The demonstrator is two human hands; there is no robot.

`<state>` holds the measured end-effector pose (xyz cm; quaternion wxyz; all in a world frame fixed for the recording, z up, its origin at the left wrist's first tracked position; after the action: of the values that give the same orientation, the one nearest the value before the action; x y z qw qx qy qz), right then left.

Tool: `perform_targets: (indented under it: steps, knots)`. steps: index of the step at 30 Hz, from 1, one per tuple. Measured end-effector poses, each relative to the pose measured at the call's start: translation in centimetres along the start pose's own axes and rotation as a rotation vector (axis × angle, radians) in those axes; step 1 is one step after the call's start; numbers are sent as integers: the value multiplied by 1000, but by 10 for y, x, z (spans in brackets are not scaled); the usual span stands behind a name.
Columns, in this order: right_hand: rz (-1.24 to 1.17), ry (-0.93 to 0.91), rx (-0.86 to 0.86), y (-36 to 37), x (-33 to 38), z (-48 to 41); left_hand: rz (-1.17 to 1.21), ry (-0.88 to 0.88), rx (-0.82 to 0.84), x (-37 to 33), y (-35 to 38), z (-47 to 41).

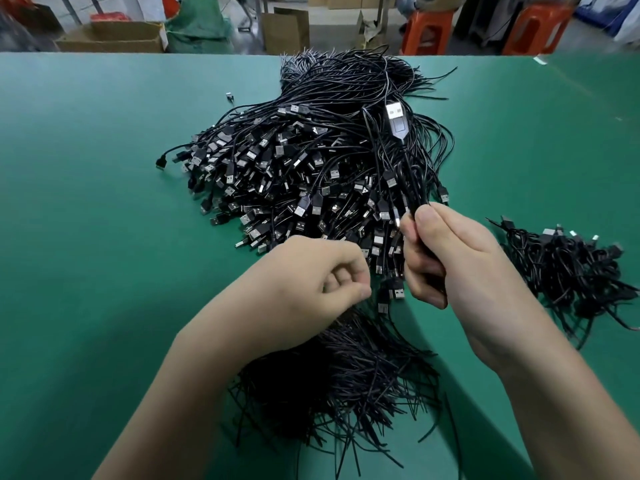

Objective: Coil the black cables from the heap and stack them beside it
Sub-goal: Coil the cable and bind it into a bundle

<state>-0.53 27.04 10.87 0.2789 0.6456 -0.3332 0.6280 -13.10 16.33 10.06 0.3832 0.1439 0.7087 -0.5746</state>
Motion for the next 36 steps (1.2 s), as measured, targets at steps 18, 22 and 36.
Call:
perform_targets:
  steps: [18, 22, 36]
  knots:
    - [155, -126, 121, 16, 0, 7, 875, -51, -320, -9, -4, -9]
    - [154, -119, 46, 11, 2, 5, 990, -101, -269, -9, 2, -10]
    - [-116, 61, 191, 20, 7, 15, 971, 60, -337, -8, 1, -11]
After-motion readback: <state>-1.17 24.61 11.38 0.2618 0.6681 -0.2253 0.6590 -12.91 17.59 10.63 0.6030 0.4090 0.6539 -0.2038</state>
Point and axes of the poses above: each hand's wrist, its own z-axis away from the middle knuckle, its own y-axis out of the palm, x = y × z, the point moved 5 cm from there along -z, towards the middle knuckle, and after that the axes turned 10 degrees about -x, right-handed, at the moved point
